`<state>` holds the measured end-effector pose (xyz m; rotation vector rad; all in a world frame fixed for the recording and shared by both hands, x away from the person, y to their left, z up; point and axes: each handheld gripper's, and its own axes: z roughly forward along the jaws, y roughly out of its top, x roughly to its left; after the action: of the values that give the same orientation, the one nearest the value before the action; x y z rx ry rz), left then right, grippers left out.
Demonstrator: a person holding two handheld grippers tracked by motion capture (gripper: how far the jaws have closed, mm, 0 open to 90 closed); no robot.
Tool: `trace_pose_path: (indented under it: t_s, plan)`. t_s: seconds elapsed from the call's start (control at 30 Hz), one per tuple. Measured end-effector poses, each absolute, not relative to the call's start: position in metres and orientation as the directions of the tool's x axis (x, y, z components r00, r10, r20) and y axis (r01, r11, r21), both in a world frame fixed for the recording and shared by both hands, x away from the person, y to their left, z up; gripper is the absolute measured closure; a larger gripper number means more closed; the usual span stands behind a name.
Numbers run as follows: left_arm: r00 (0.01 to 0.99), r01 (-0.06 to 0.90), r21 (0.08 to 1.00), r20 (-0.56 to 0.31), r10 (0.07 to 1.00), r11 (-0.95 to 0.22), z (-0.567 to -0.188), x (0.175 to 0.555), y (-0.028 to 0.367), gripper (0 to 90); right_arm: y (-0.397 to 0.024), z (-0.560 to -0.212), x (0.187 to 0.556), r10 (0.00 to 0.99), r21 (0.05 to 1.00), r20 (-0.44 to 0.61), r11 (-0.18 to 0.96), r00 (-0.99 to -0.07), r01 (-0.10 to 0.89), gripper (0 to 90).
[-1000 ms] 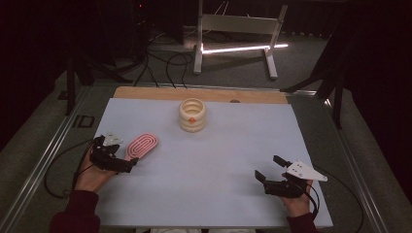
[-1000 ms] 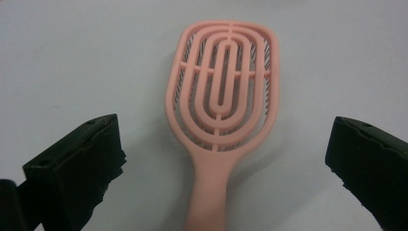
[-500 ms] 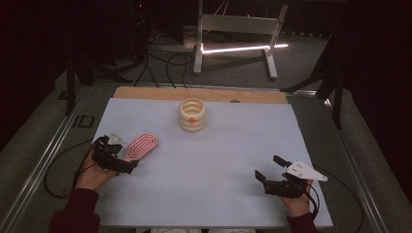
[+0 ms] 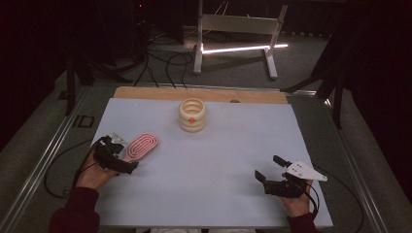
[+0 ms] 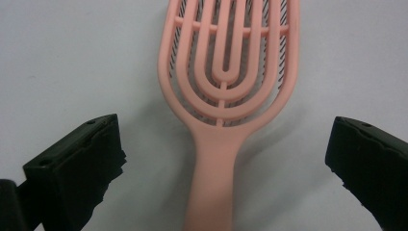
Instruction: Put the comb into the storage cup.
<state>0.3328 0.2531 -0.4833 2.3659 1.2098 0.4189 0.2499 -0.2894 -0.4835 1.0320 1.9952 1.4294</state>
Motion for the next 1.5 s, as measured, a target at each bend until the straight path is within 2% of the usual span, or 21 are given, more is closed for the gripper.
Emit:
trace_pose_path:
  t_s: [0.67,0.73,1.03,1.2,1.33,1.43,1.47,1.5]
  plan:
    - [0.585,0.716,0.434,0.055,0.809,-0.547,-0.491,0.34,0.251,0.2,-0.288,-0.484,0.251,0.796,0.936,0.048,0.175,-0.604,0.304,8.8]
    - [0.582,0.734,0.395,0.053,0.811,-0.553,-0.493,0.343,0.251,0.2,-0.288,-0.485,0.251,0.796,0.936,0.048,0.176,-0.603,0.306,8.8]
    - [0.57,0.755,0.362,0.05,0.82,-0.547,-0.491,0.347,0.253,3.2,-0.288,-0.485,0.251,0.795,0.934,0.043,0.184,-0.605,0.308,8.8]
    - [0.569,0.754,0.343,0.086,0.818,-0.56,-0.492,0.346,0.25,14.2,-0.288,-0.485,0.251,0.796,0.932,0.044,0.185,-0.604,0.311,8.8]
    - [0.569,0.749,0.341,0.107,0.815,-0.568,-0.491,0.346,0.248,32.0,-0.288,-0.486,0.251,0.795,0.932,0.043,0.186,-0.605,0.311,8.8]
    - [0.581,0.747,0.337,0.09,0.809,-0.573,-0.49,0.347,0.249,44.2,-0.288,-0.486,0.252,0.797,0.931,0.041,0.189,-0.603,0.313,8.8]
    - [0.579,0.75,0.331,0.091,0.81,-0.573,-0.491,0.348,0.248,44.2,-0.288,-0.486,0.252,0.797,0.931,0.041,0.189,-0.603,0.313,8.8]
    - [0.576,0.754,0.324,0.091,0.812,-0.571,-0.491,0.348,0.248,49.8,-0.288,-0.486,0.252,0.798,0.93,0.043,0.189,-0.601,0.317,8.8]
